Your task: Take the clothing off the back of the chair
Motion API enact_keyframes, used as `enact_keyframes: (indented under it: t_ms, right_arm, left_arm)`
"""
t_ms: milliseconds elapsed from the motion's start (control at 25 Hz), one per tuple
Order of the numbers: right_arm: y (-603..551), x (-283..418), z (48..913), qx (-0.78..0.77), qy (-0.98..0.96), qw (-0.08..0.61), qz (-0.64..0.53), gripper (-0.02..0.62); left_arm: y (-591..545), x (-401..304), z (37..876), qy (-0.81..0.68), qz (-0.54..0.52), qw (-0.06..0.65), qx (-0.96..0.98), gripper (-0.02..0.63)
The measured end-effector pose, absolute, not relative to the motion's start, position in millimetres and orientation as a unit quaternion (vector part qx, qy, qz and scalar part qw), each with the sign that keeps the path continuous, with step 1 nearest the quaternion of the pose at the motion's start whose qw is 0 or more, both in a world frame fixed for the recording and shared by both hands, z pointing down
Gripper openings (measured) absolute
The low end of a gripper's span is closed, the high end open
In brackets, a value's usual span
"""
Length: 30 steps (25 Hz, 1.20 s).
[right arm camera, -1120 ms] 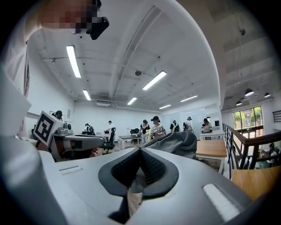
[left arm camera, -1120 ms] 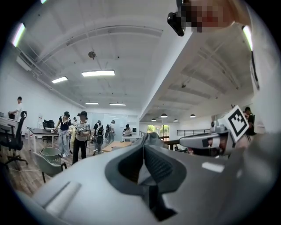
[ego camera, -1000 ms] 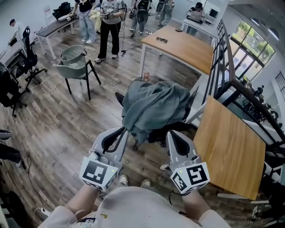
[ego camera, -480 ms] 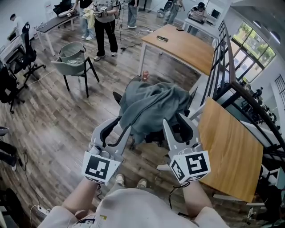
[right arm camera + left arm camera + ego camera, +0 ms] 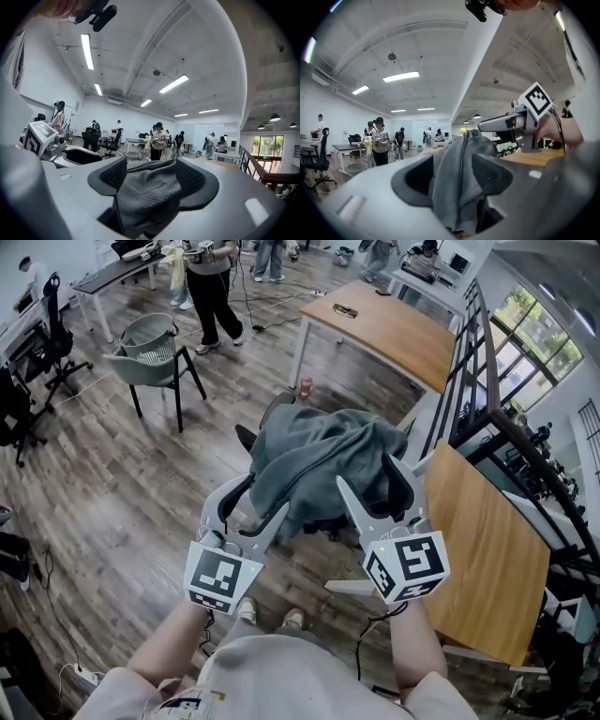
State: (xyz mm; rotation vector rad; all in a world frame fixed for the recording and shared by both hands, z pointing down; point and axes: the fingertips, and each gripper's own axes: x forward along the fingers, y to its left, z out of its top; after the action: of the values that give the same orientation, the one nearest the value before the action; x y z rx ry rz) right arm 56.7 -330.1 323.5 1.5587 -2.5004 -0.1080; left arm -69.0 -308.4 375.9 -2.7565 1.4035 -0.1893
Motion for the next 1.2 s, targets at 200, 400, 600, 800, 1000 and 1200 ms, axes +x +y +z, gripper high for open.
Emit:
enact_keyframes:
  t_ms: [200, 400, 600, 800, 1000, 1200]
  right_arm:
    - [-350, 54, 338, 0.543, -0.830, 0.119, -0.037, 0.417]
    - [-359, 60, 346, 0.552, -0.823, 0.132, -0.020, 0.440]
    - [-368, 62, 365, 0.542, -0.827, 0.151, 0.009, 0.458]
    - [-376, 61, 375, 0.534, -0.830, 0.160, 0.024, 0.459]
    - [-373, 55, 377, 0.517, -0.838, 0.174, 0.016, 0.407]
    - [-366, 48, 379, 0.507, -0.843, 0.182, -0.006, 0.309]
  left_arm:
    - [-326, -62, 403, 0.438, -0.086, 0.007, -0.895, 0.296]
    - [-338, -61, 425, 0.430, -0.096, -0.026, -0.897, 0.310]
    - [-349, -60, 453, 0.415, -0.096, -0.085, -0.901, 0.321]
    - [-365, -56, 473, 0.402, -0.093, -0.125, -0.902, 0.324]
    - [-376, -48, 488, 0.384, -0.082, -0.165, -0.905, 0.311]
    - [-371, -28, 488, 0.338, -0.083, -0.151, -0.925, 0.125]
